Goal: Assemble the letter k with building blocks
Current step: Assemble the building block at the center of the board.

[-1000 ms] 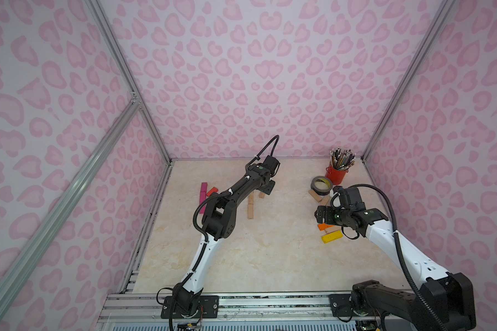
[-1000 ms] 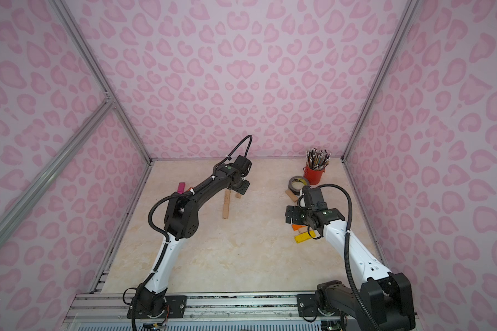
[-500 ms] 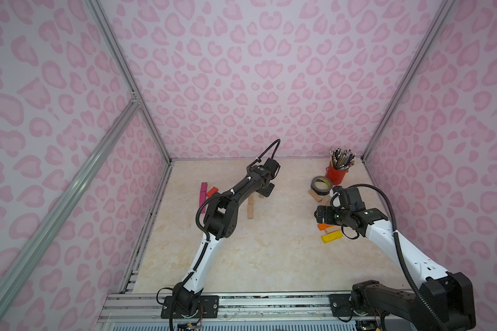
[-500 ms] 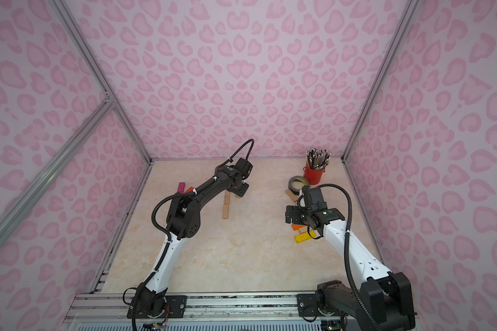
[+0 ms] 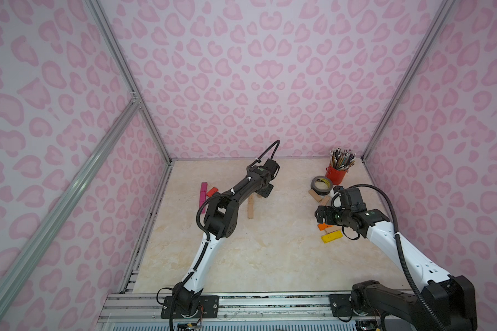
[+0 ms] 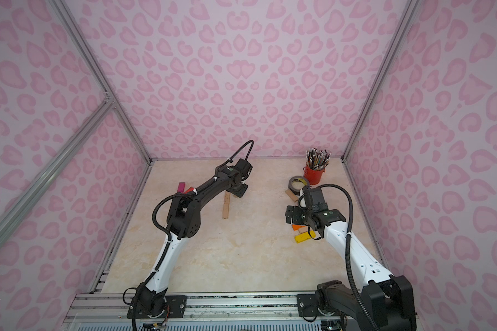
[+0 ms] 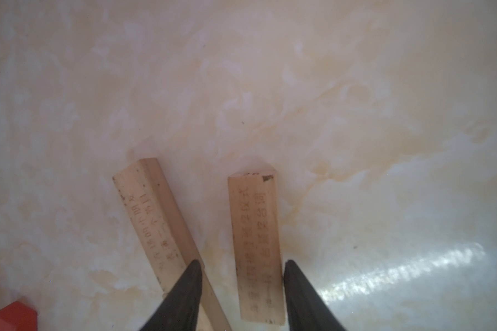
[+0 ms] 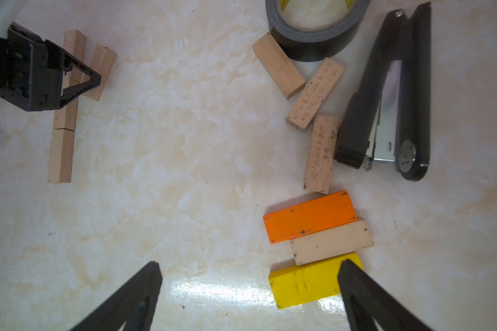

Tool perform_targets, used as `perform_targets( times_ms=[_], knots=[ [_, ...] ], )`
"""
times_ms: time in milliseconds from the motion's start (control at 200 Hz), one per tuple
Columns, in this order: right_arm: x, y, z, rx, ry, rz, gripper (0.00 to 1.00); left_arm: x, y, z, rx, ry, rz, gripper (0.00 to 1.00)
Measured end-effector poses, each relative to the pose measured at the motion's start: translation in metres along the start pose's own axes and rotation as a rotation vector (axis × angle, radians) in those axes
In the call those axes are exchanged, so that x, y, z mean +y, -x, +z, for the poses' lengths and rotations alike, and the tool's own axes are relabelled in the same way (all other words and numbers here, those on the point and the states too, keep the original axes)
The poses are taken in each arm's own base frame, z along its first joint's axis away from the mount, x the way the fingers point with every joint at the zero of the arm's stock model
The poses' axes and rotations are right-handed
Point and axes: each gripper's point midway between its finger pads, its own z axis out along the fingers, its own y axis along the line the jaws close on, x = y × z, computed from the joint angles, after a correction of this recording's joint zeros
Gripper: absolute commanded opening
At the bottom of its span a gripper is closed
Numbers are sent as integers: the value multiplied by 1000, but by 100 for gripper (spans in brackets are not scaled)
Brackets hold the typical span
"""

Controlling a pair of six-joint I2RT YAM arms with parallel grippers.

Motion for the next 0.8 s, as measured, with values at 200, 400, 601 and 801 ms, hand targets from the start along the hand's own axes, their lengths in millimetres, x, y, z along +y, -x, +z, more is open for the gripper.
perform_targets(
  times_ms=[200, 400, 601, 801],
  knots=[
    [0, -1, 1, 4, -1, 0, 97, 3, 0, 0, 2, 17, 8, 50],
    [0, 0, 0, 1, 0, 0, 97, 6, -1, 0, 2, 31, 14, 50],
    [0, 0, 0, 1, 0, 0, 97, 9, -1, 0, 4, 47, 17, 49],
    [0, 0, 0, 1, 1, 0, 97, 10, -1, 0, 5, 55, 17, 50]
  ],
)
